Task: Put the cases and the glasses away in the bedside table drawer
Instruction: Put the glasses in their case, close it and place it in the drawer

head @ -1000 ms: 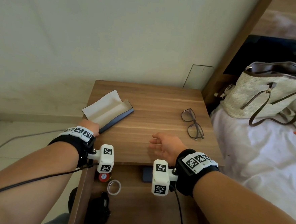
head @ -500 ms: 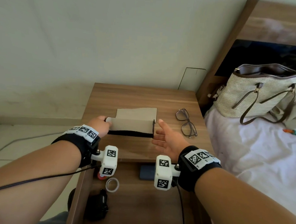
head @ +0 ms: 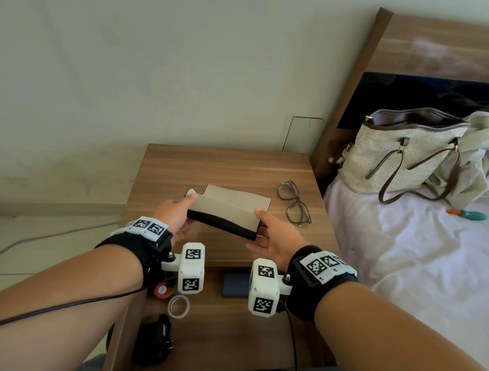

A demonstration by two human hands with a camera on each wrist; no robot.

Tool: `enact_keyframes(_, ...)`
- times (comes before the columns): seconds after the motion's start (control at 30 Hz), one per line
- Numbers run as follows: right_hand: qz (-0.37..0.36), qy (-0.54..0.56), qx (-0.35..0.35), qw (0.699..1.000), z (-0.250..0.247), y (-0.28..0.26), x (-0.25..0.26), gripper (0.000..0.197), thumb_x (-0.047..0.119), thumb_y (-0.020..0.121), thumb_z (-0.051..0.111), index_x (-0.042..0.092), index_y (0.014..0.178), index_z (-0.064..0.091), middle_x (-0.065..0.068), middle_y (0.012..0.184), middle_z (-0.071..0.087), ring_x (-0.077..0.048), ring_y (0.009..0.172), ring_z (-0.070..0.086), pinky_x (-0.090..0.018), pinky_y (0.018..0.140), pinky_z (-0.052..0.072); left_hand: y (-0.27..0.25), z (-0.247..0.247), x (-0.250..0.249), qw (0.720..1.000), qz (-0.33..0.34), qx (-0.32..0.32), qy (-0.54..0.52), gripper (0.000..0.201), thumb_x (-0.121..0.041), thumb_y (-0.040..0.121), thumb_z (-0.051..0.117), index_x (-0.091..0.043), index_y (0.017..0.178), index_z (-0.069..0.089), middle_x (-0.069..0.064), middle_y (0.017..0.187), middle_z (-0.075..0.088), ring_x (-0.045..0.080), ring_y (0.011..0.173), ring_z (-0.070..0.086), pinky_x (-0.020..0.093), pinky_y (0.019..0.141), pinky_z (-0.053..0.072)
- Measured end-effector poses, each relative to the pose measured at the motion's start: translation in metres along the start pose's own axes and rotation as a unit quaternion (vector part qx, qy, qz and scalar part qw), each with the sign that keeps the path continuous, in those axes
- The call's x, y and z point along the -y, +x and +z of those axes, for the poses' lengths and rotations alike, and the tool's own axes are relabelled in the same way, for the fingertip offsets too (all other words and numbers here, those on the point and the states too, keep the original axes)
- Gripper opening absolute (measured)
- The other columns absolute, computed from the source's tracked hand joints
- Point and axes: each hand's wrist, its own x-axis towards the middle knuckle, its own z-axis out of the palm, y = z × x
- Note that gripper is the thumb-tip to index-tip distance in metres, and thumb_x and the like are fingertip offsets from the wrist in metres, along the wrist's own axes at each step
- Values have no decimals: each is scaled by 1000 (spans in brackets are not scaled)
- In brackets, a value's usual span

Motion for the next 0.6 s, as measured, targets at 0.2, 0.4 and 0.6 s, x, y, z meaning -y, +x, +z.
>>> enact_keyframes(0.2,-10,73,8,997,4,0,-2,38,26,95,55,5,126,49,-15,114,63,-27,92,66,-35,72,58,-25,34,13,994,-30,87,-66,29,-48,91,57,-22,102,59,3,103,74,19,98,70,36,88,50)
enact_keyframes(0.4,7,69,34,997,1,4,-5,30,28,96,53,8,119,51,-13,106,64,-24,88,67,-33,71,58,-32,57,9,987,-25,101,-123,29,-34,94,59,-17,117,55,6,118,68,21,101,66,36,92,49)
enact_keyframes(0.6,13,-87,20,996,-14,13,2,42,49,89,55,10,101,64,-9,98,75,-24,94,70,-42,90,53,-22,64,0,986,1,97,-137,25,-27,95,56,-21,119,52,1,108,67,25,105,66,46,101,49)
